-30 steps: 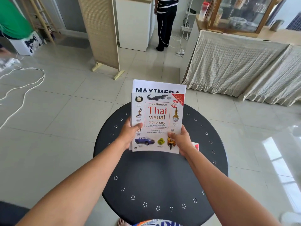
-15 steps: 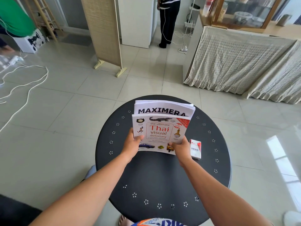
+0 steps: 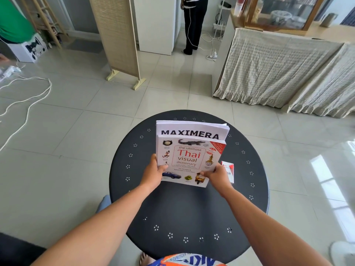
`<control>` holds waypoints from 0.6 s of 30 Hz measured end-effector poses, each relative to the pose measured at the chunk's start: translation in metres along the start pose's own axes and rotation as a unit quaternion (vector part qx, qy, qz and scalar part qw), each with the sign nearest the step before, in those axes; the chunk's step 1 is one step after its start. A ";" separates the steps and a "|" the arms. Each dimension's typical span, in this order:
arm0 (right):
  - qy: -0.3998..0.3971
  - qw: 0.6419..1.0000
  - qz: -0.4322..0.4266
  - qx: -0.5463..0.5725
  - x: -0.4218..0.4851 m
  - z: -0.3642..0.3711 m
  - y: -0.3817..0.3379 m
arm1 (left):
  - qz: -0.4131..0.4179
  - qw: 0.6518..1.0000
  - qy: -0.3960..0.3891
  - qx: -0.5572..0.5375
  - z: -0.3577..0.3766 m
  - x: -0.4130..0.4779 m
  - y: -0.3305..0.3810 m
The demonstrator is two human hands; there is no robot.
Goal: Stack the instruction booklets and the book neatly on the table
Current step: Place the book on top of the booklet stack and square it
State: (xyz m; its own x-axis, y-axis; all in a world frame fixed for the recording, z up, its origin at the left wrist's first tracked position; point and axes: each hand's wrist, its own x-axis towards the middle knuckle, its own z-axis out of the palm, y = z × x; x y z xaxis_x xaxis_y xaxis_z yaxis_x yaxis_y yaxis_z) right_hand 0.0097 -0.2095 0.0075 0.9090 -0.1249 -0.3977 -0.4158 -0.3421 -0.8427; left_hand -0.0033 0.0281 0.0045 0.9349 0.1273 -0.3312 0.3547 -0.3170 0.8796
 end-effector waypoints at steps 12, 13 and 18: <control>0.029 0.997 -0.036 -0.055 0.001 0.002 0.009 | 0.031 0.996 0.035 0.075 0.009 0.000 -0.004; 0.016 0.997 -0.031 -0.073 0.002 0.002 0.009 | 0.026 0.996 0.024 0.080 0.009 0.001 -0.005; 0.028 0.983 -0.021 -0.180 0.006 -0.001 0.010 | -0.002 0.989 0.000 0.147 0.005 0.006 -0.008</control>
State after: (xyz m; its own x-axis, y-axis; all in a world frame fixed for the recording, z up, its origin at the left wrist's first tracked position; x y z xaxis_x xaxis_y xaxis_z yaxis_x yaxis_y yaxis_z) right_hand 0.0112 -0.2143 -0.0030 0.9292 -0.1514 -0.3370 -0.3499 -0.6537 -0.6710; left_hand -0.0005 0.0263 -0.0066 0.9337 0.1288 -0.3341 0.3447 -0.5759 0.7413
